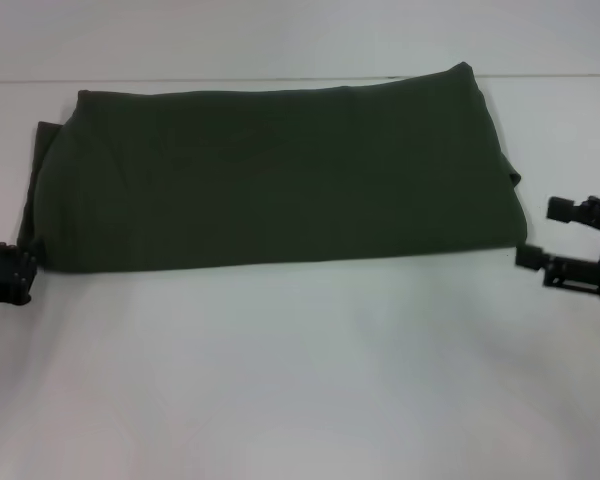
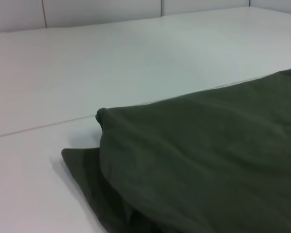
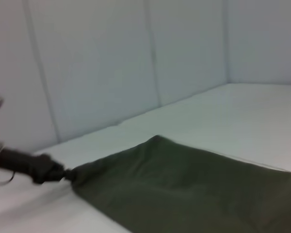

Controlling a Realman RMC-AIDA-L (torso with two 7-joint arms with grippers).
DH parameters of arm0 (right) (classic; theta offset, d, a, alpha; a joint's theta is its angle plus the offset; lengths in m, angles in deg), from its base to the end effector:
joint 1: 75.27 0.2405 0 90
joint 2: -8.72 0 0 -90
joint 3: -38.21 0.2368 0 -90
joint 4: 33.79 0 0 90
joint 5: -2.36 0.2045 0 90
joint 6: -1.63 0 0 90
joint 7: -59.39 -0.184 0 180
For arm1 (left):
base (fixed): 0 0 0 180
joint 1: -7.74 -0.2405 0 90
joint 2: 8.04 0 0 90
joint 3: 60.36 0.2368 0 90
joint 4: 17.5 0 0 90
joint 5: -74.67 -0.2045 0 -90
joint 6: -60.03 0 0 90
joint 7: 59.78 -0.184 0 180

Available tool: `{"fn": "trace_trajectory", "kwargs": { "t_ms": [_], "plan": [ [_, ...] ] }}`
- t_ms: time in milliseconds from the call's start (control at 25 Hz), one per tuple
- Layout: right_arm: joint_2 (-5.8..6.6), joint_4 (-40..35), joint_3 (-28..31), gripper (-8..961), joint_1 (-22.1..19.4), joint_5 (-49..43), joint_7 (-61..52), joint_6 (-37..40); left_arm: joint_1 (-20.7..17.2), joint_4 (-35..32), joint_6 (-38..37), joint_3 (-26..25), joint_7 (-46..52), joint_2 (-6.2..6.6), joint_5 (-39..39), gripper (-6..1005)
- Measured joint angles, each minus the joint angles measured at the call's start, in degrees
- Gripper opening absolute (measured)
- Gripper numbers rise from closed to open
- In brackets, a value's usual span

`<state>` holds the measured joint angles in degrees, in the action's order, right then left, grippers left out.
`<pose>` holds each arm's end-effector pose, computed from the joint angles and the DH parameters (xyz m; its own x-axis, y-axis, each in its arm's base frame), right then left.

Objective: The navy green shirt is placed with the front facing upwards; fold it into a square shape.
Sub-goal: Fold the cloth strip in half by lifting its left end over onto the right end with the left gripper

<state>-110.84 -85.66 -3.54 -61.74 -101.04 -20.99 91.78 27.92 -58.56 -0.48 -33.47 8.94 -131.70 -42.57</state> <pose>0.2739 0.2951 0.0284 0.7449 -0.3114 -0.5901 -0.5636 -0.7669 -0.3068 -0.3618 0.3350 0.0085 0.7776 0.4417 0.4474 0.6235 -0.4497 -0.6396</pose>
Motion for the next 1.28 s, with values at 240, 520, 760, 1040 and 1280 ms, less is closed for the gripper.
{"fn": "trace_trajectory", "kwargs": {
  "t_ms": [240,520,760,1040,1280],
  "plan": [
    [0.14,-7.31,1.16,911,0.78,-5.37,-18.41,-1.17,-0.05,-1.34,-1.08,-0.02,2.32,-0.07,0.0,3],
    [0.25,-14.8,1.34,912,6.05,-22.28,-38.4,-0.77,-0.1,-1.66,-2.57,-0.09,3.2,-0.1,0.0,3],
    [0.9,-15.21,1.38,907,11.45,-35.89,-50.39,-0.89,-0.62,-1.61,-3.61,0.06,3.6,-0.26,0.0,3],
    [0.19,-15.61,0.93,895,14.4,-41.47,-53.32,-2.05,-0.77,-1.33,-3.81,0.13,3.62,-0.28,-0.05,4],
    [-0.08,-12.36,-0.75,879,15.0,-40.44,-51.9,-7.79,-0.79,-1.32,-4.0,0.42,3.5,-0.27,-0.09,4]
  ]
}}
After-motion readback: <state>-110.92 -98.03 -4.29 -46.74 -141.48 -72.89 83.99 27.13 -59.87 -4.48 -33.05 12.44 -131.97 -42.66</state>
